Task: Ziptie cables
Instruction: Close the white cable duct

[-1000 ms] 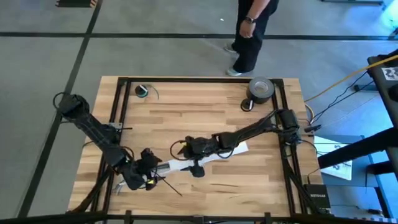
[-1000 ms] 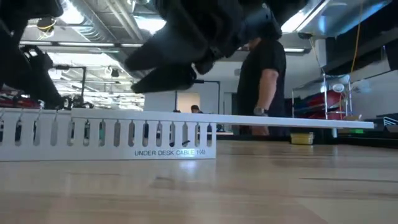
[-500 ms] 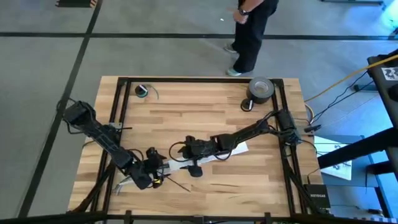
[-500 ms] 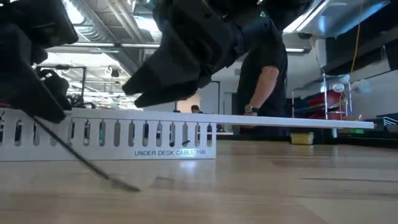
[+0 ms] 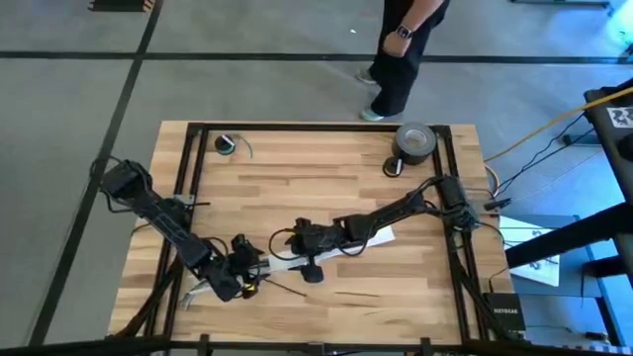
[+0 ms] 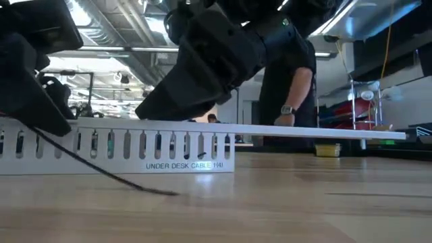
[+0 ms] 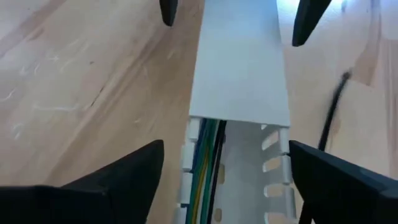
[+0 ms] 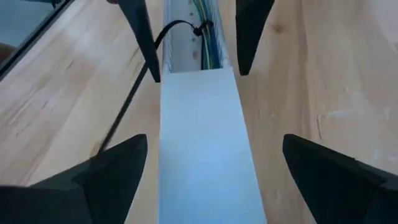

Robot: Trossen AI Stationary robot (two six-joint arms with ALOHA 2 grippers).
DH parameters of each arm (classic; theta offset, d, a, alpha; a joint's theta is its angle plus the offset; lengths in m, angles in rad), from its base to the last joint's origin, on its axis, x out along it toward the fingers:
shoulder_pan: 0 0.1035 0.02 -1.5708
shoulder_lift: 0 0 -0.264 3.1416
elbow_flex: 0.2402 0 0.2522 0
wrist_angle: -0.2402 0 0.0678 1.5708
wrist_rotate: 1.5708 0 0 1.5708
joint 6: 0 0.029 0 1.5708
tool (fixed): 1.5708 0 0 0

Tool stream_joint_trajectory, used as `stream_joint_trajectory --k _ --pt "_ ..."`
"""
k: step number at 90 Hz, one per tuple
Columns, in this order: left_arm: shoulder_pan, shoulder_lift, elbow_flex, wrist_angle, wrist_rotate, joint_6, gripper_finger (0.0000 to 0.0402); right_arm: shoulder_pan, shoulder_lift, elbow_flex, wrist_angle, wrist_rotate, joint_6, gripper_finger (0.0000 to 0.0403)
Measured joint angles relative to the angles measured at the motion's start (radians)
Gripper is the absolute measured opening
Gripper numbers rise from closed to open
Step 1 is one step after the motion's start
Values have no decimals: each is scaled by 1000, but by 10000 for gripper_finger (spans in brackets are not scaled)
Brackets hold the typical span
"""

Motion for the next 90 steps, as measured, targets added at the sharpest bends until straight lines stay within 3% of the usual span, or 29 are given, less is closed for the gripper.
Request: stream_joint_trajectory --k 90 --pt "6 3 0 7 0 2 315 27 40 0 21 8 -24 362"
